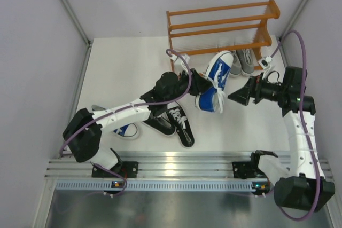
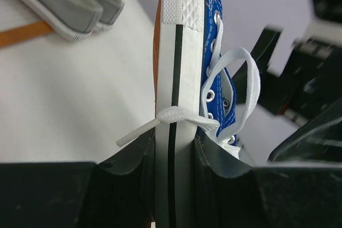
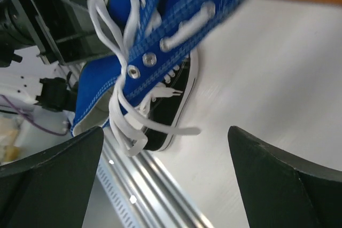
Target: Place and organize the shoes onto the shoe shelf
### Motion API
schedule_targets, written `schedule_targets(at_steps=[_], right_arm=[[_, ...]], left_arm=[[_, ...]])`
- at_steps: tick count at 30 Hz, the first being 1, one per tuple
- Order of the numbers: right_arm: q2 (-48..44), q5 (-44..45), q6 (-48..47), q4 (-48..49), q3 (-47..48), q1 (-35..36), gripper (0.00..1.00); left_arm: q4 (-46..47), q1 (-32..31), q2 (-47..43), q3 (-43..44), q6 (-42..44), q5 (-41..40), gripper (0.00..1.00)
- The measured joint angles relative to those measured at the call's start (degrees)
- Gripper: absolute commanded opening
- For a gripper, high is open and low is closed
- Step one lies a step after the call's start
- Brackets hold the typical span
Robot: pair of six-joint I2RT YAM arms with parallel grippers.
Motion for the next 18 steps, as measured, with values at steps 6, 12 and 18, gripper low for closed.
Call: schedule_targets(at_steps=[6,12,18], right_arm=[[-3.69,-0.57,14.88,7.45,-6.71,0.85,0.96],[-4.46,1.51,25.94,15.52,-7.8,2.82,0.87],[-3.34,7.96,28.24,15.89,-7.76,9.62,0.71]], left_arm=[[10.6,-2.14,5.33,3.69,-6.36,-7.65,0.0],[12.48,-3.13,8.98,5.77,-7.98,-10.71,0.0],[13.38,-3.91,9.33,6.01,-8.33,-12.22,0.0]])
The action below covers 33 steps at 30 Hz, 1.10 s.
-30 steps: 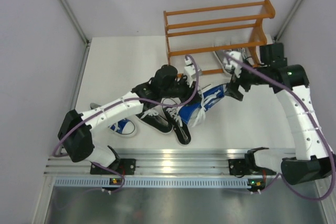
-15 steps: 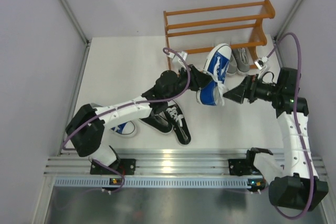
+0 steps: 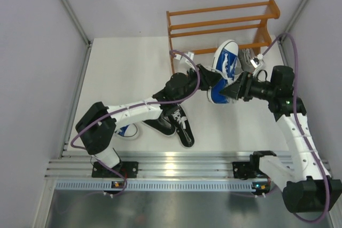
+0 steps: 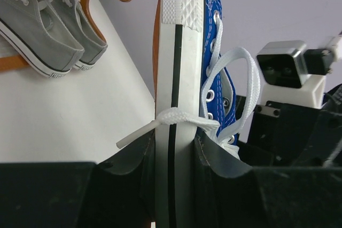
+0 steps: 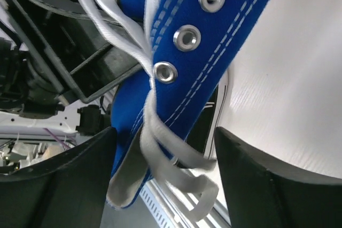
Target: Place and organize the shoes onto the shoe shelf
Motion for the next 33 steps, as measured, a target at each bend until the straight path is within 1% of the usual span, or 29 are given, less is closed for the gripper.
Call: schedule_targets(at_steps=[1,4,5,6,7,8,14,17,19,20,21,23,24,27,30,33], right_arm=[[0.37,0.83,0.24,-0.09,0.0,1.2,0.68],[1.05,2.75,0.66,-0.22,0.0,3.08,0.53],[1.14,3.08,0.98,-0.2,0.04,3.32,0.43],[1.25,3.13,1.01,-0.15,0.07,3.41,0.35],[1.53,3.23,1.14,-0.17,0.26,3.65,0.26],[1.95,3.91,1.25,-0.31,0.39,3.65,0.0],[3.15,5.2,0.74,-0.26,1.07,3.58,0.0],[3.1,5.62,-1.6,-1.55,2.75,3.26,0.0],[2.91,5.55,-3.1,-2.08,3.69,2.84,0.0],[2.73,5.4,-4.02,-2.43,4.13,2.54,0.0],[2.6,5.29,-4.79,-2.8,4.5,2.23,0.0],[2.49,6.38,-6.99,-3.8,5.01,1.2,0.0],[2.49,6.97,-7.96,-4.28,5.14,0.24,0.0],[2.54,8.04,-10.23,-6.49,5.6,-2.67,0.0],[3.02,9.35,-12.68,-8.85,6.45,-4.39,0.0],[4.28,10.75,-15.32,-11.06,8.0,-4.7,0.0]], left_arm=[[0.35,-0.09,0.02,0.11,-0.02,-0.17,0.0],[1.31,-0.2,0.02,0.37,0.13,-0.61,0.0],[1.29,-0.17,0.07,0.37,0.15,-0.81,0.0],[1.31,-0.17,0.26,0.37,0.17,-0.94,0.0],[1.38,-0.2,0.52,0.37,0.24,-1.14,0.0],[1.51,-0.17,0.76,0.37,0.24,-1.44,0.0],[2.01,-0.04,0.83,0.37,0.48,-2.45,0.0],[3.67,-0.07,0.81,0.37,0.46,-2.64,0.1],[4.98,-0.09,0.81,0.35,0.42,-2.67,0.26],[5.81,-0.13,0.81,0.22,0.39,-2.62,0.48],[6.6,-0.17,0.79,0.02,0.31,-2.58,0.56],[8.26,-0.33,0.31,-0.83,-0.15,-2.16,0.68],[8.55,-0.37,-0.09,-1.18,-0.11,-2.12,0.76],[8.81,-0.39,-1.81,-2.43,0.33,-2.12,0.85],[7.58,-0.22,-4.76,-3.3,2.29,-2.29,0.88],[4.24,0.2,-9.09,-3.76,6.27,-3.13,0.89]])
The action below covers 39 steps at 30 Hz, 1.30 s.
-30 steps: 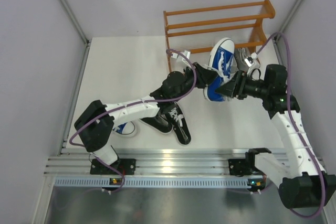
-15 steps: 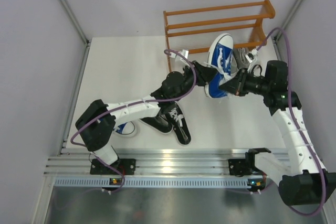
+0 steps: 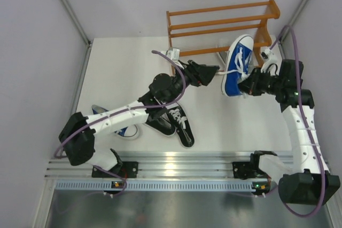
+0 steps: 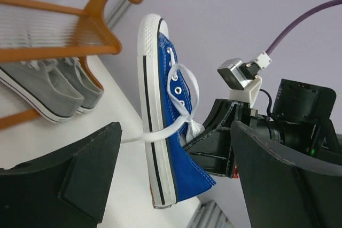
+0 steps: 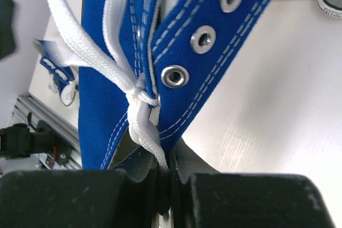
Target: Place and organize the shoes onto the shoe shelf
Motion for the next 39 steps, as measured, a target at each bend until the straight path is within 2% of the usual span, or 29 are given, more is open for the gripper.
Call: schedule_targets(at_steps=[10,16,28,39], right_arm=[[11.56,4.96,-10.14,-8.13,6.14,-0.09,0.0],[20.04,8.57,-13.92,-10.43,13.4,-0.09,0.0],[32.06,12.22,-17.86,-13.66,26.99,-0.09,0.0],[41.4,16.0,-20.35,-17.86,40.54,0.04,0.0]], left_arm=[[-19.15,0.59,-18.69,-0.24,17.31,-5.88,0.89],[-28.68,0.61,-28.33,-1.18,23.93,-10.82,0.89],[-38.82,0.61,-39.54,-2.03,28.35,-18.27,0.89],[-42.93,0.61,-41.31,-2.1,28.61,-20.09,0.89]])
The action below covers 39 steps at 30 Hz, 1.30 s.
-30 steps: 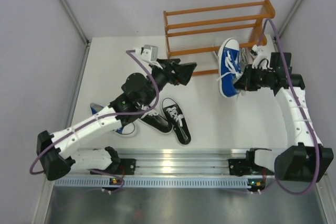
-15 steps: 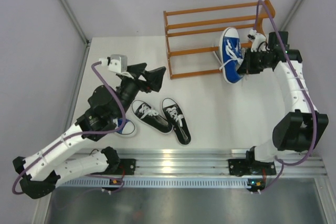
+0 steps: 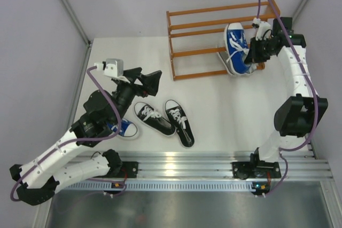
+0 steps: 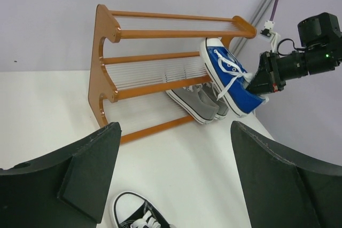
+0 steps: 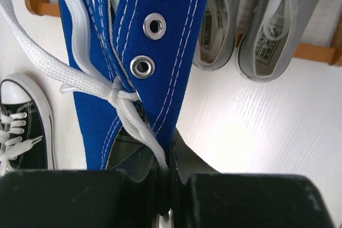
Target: Place and organize the shoes onto the shoe shelf
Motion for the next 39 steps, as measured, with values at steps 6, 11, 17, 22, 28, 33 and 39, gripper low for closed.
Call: schedule_targets(at_steps=[6,11,17,22,28,33,39], right_arm=[[5.31,2.36,-0.39,-0.22,7.1,0.61,0.0],[8.41,4.46,-0.33,-0.15,10.29,1.92,0.0],[12.57,6.99,-0.31,0.26,15.76,3.48,0.0],[14.16,9.07,0.0,1.22,18.25,5.38,0.0],[15.93,11.08,0.74,1.84,20.55,6.56,0.0],[17.09,12.5,1.55,2.43,21.44,6.75,0.0],[18.53,13.79,3.02,3.19,21.7,6.75,0.0]], left_arm=[[-0.39,0.0,-0.04,-0.11,0.0,-0.15,0.89],[-0.57,0.0,-0.31,-0.28,-0.04,-0.17,0.89],[-0.7,0.0,-1.05,-0.81,-0.28,-0.42,0.89],[-0.92,0.0,-1.16,-1.44,-0.68,-0.44,0.89],[-1.25,0.0,-1.22,-2.21,-1.44,-0.59,0.89],[-1.46,0.0,-1.55,-2.49,-1.75,-0.61,0.89],[-1.46,0.0,-2.25,-2.58,-2.1,-0.61,0.89]])
